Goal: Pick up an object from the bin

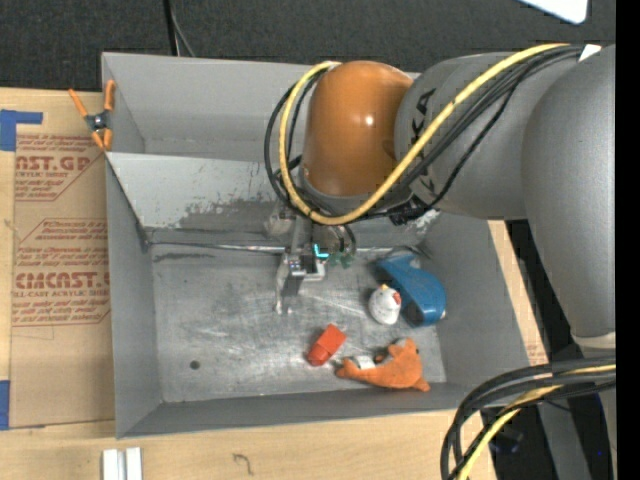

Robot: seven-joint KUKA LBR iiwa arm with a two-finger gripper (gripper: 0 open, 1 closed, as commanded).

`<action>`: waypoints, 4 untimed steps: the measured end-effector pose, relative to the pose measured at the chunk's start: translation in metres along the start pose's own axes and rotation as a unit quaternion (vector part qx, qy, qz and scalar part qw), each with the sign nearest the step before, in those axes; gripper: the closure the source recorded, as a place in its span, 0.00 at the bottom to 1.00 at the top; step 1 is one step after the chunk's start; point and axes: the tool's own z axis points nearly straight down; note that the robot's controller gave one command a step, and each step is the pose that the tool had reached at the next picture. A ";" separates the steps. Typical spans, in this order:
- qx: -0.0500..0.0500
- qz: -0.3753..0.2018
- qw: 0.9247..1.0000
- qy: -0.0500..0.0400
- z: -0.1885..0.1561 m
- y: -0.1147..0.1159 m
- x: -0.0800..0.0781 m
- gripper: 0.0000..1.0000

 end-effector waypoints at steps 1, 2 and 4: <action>0.000 0.000 1.000 -0.004 -0.004 0.000 -0.002 0.00; -0.001 0.032 0.999 -0.006 0.036 -0.025 -0.008 0.00; 0.001 -0.058 0.998 -0.006 0.014 -0.056 -0.005 0.00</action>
Offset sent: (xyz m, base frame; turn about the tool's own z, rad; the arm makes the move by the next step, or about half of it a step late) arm 0.0098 -0.0465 -0.0667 0.1129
